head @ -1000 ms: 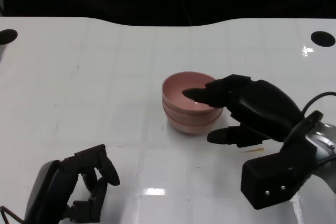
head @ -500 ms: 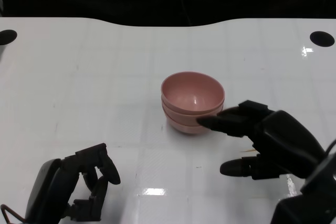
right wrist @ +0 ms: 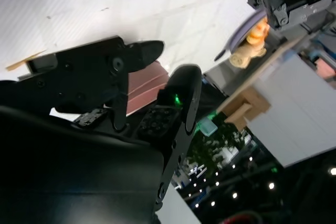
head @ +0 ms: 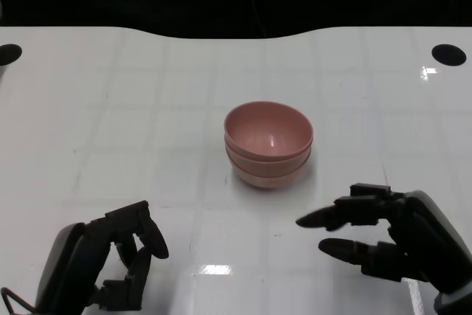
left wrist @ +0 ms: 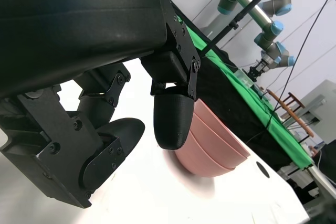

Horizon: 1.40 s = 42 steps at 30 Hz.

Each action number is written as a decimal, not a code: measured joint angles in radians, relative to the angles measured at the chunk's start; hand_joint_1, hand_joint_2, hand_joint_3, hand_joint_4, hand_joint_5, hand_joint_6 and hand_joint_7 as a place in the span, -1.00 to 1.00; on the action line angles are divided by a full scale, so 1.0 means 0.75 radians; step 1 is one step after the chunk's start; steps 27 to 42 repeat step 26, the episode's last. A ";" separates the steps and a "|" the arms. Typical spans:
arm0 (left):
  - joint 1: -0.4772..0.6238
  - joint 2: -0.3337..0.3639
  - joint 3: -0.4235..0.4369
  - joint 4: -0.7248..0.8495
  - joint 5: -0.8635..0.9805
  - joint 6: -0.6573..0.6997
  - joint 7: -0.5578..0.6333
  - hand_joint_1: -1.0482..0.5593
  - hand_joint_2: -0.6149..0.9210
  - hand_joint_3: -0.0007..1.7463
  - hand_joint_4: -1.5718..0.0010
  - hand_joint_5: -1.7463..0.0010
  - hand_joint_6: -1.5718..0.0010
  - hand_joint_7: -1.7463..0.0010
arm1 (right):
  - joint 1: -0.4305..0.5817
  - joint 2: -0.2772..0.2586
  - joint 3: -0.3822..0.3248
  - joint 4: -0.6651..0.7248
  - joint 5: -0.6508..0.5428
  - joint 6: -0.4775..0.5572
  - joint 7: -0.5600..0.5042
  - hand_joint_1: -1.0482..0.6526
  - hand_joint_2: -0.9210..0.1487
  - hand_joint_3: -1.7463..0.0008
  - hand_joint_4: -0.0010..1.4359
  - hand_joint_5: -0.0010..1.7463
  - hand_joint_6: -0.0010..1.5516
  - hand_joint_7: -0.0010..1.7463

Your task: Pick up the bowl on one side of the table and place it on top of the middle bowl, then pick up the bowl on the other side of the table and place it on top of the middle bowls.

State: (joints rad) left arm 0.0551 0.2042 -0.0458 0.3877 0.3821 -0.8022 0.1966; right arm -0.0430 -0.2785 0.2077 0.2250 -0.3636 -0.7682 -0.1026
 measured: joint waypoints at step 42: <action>0.011 -0.001 0.001 0.017 -0.099 -0.025 -0.030 0.30 0.14 0.78 -0.17 -0.88 -0.13 -0.64 | -0.190 0.055 -0.047 0.420 -0.030 -0.225 -0.070 0.60 0.75 -1.00 0.48 0.94 0.31 0.57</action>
